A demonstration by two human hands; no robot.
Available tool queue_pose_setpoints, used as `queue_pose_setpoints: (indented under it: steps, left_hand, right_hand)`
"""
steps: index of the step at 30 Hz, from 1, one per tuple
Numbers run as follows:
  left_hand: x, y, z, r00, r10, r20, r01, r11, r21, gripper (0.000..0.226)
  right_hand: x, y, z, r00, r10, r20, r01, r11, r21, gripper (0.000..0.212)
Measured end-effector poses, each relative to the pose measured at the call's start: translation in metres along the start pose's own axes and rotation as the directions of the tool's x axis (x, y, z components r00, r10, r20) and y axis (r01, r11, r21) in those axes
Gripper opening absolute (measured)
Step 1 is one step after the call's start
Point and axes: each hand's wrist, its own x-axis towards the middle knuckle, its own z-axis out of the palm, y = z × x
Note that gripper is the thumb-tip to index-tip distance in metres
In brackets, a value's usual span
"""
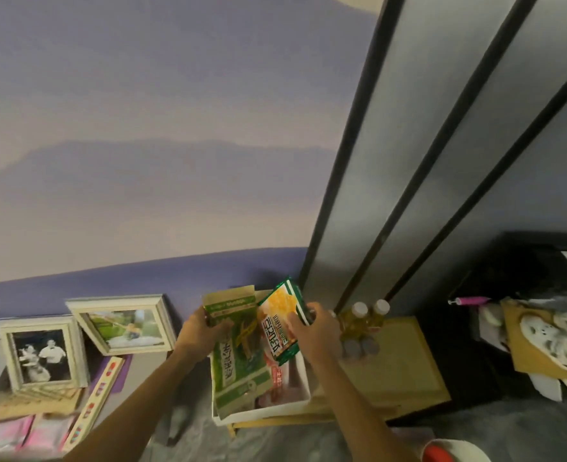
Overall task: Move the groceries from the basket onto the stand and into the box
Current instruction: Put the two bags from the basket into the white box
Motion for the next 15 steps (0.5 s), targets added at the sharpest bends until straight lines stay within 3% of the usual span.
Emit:
queue_pose_setpoints:
  steps: [3, 9, 15]
  left_hand:
    - [0.018, -0.012, 0.016, 0.996, -0.086, -0.001, 0.086, 0.996, -0.034, 0.024]
    - [0.043, -0.058, 0.041, 0.994, -0.097, 0.055, 0.094, 0.994, 0.046, 0.048]
    - [0.043, -0.070, 0.069, 0.988, -0.155, 0.005, 0.153, 0.979, 0.134, 0.051]
  right_hand:
    - [0.010, 0.023, 0.030, 0.999, 0.051, 0.001, -0.051, 0.999, 0.015, 0.032]
    - [0.018, 0.077, 0.068, 0.993, 0.057, 0.106, -0.052, 0.997, -0.048, 0.034]
    - [0.015, 0.098, 0.075, 0.996, -0.015, 0.082, 0.037, 0.962, -0.271, 0.047]
